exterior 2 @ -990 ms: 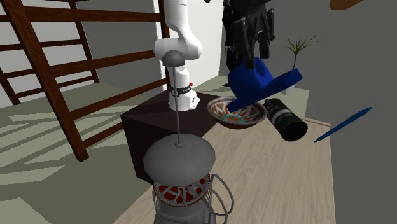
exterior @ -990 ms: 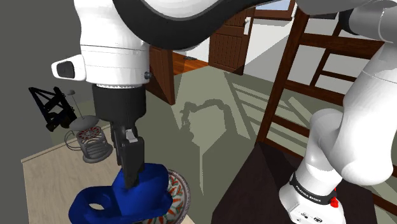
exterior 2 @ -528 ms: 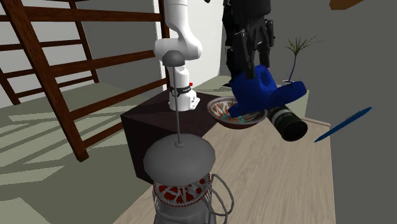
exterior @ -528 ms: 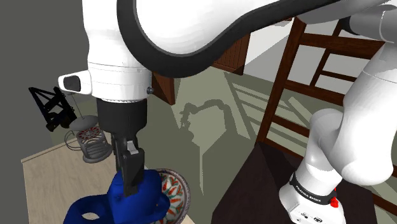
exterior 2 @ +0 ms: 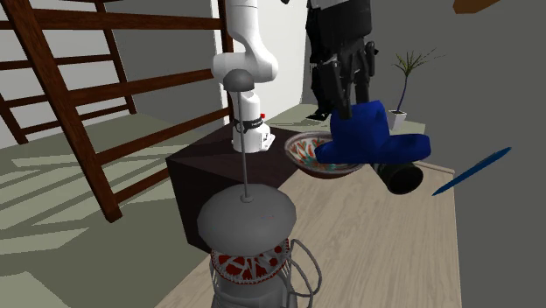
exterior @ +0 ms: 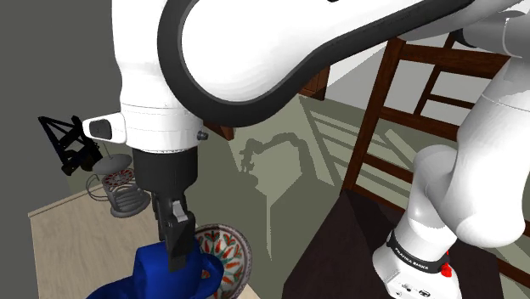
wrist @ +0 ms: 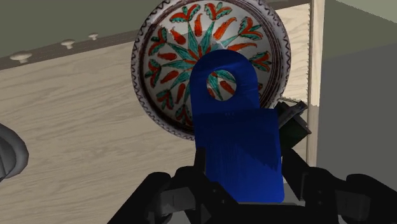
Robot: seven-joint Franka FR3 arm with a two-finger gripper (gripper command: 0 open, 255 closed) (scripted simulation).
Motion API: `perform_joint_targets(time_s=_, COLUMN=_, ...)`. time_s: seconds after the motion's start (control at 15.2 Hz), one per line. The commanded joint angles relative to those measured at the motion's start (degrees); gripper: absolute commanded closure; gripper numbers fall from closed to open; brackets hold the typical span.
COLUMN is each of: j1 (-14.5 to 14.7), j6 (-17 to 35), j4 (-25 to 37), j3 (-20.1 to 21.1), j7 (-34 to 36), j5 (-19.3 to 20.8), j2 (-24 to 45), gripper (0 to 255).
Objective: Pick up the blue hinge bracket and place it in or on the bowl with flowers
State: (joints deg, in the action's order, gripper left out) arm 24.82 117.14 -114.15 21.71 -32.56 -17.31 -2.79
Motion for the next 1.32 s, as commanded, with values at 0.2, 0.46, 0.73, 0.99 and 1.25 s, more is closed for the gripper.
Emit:
perform_joint_targets(time_s=0.2, j1=0.0, j6=-0.2, j4=-0.6, j3=0.0, j7=0.3, j5=0.3, j2=0.5, gripper=0)
perform_joint_targets(time_s=0.46, j1=-0.2, j6=-0.2, j4=-0.8, j3=-0.1, j7=0.0, j5=0.2, j2=0.4, gripper=0)
perform_joint_targets(time_s=0.73, j1=-1.1, j6=-7.3, j4=4.2, j3=-1.2, j7=-0.1, j5=0.3, j2=-1.6, gripper=0)
perform_joint_targets(time_s=0.99, j1=-1.1, j6=-7.3, j4=4.2, j3=-1.2, j7=-0.1, j5=0.3, j2=-1.6, gripper=0)
perform_joint_targets(time_s=1.25, j1=-1.1, j6=-7.3, j4=4.2, j3=-1.2, j7=-0.1, j5=0.3, j2=-1.6, gripper=0)
